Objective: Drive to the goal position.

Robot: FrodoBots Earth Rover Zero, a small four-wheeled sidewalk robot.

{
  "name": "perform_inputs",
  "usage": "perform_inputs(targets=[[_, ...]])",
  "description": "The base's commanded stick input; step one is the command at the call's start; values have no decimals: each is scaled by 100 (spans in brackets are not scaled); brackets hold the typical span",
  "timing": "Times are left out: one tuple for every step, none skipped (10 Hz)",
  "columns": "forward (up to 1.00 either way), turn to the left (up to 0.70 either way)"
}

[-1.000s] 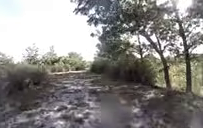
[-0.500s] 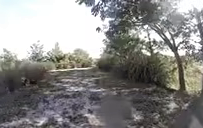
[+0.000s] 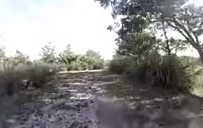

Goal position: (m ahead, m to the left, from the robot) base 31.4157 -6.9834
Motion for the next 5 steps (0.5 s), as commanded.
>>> perform_inputs(targets=[[85, 0], [85, 0], [85, 0], [85, 0], [85, 0]])
